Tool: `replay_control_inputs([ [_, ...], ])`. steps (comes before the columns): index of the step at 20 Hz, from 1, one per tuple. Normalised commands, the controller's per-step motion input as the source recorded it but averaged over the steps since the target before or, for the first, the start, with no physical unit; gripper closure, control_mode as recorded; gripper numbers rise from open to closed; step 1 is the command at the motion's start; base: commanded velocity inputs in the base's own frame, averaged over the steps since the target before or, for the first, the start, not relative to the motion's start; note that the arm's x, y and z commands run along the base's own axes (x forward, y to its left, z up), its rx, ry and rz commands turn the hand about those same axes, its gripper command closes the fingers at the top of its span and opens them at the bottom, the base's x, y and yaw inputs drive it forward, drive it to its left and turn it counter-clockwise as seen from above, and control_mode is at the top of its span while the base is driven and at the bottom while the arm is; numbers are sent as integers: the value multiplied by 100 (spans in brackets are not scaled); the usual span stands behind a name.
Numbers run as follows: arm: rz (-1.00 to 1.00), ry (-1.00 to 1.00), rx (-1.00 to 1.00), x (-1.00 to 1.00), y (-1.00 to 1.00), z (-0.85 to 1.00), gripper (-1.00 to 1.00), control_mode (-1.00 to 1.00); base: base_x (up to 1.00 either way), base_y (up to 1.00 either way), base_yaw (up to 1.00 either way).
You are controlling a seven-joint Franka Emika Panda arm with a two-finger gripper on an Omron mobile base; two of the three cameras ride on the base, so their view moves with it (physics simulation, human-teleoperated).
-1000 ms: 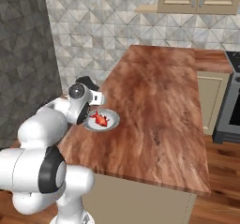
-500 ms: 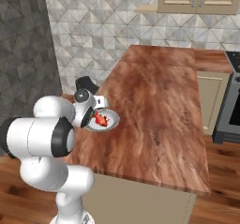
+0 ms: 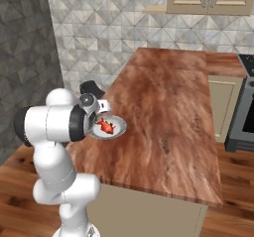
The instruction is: Take the lemon wedge from the fridge and place it on the plate with fish on the dining counter.
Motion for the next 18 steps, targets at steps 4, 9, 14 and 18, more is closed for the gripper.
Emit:
replay_control_inputs([
  [4, 20, 0, 0, -37, 21, -40, 100, -100, 0, 0, 0],
  [9, 16, 0, 0, -22, 4, -25, 100, -100, 0, 0, 0],
  [14, 0, 1, -1, 2, -1, -10, 100, -100, 0, 0, 0],
  [18, 0, 0, -3, 0, -4, -19, 100, -100, 0, 0, 0],
])
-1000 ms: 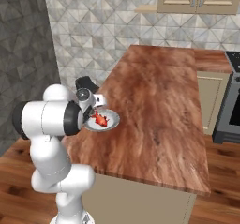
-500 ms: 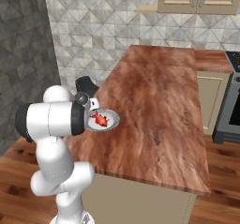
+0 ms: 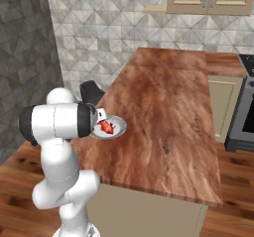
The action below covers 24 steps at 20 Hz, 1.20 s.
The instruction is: Take the lemon wedge from the fridge and place it on the plate with fish on the dining counter.
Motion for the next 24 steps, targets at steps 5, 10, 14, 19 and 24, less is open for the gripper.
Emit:
replay_control_inputs([
  [5, 0, 0, -3, 7, 0, -15, 100, -100, 0, 0, 0],
  [10, 0, 0, -1, 9, 0, -5, 100, -100, 0, 0, 0],
  [14, 1, 0, 0, 8, 0, 0, 100, -100, 0, 0, 0],
  [19, 2, 0, 0, 2, 0, 0, 100, -100, 0, 0, 0],
  [24, 0, 0, 1, 10, -7, 3, 100, -100, 0, 0, 0],
])
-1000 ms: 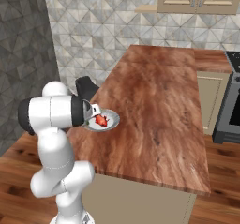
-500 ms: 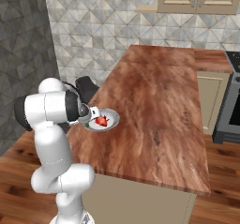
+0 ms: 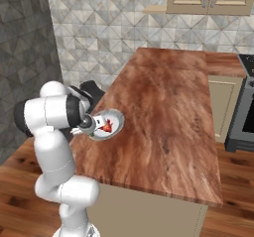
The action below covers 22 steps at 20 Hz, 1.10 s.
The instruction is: Take the lemon wedge from the fridge and place it on the plate with fish on the dining counter.
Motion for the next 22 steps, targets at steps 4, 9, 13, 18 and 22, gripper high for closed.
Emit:
replay_control_inputs([
  [4, 0, 0, 0, 0, 0, 6, -100, -100, 0, 0, 0],
  [9, 0, -3, 0, 28, 0, 94, -100, -100, 0, 0, 0],
  [13, -9, -4, 0, 46, 3, 100, -100, -100, 0, 0, 0],
  [18, -12, -1, 0, -18, 0, 100, -100, -100, 0, 0, 0],
  [22, -14, -1, 1, -77, 0, 100, -100, -100, 0, 0, 0],
])
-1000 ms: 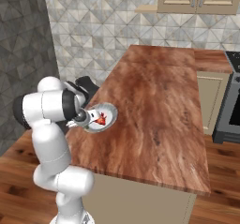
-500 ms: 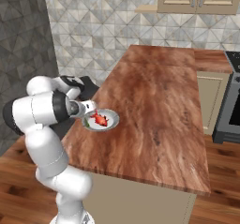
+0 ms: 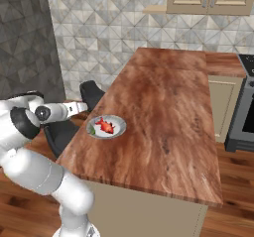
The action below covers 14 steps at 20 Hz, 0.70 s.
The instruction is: Take the lemon wedge from the fridge and place it on the plate with fish on the dining counter.
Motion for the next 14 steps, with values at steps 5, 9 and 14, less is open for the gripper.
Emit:
replay_control_inputs([
  [5, -10, 0, 8, -100, -2, 100, -100, -100, 0, 0, 0],
  [9, -8, 0, 8, -99, -6, 100, -100, -100, 0, 0, 0],
  [14, -12, -22, 0, -96, 1, 100, -100, -100, 0, 0, 0],
])
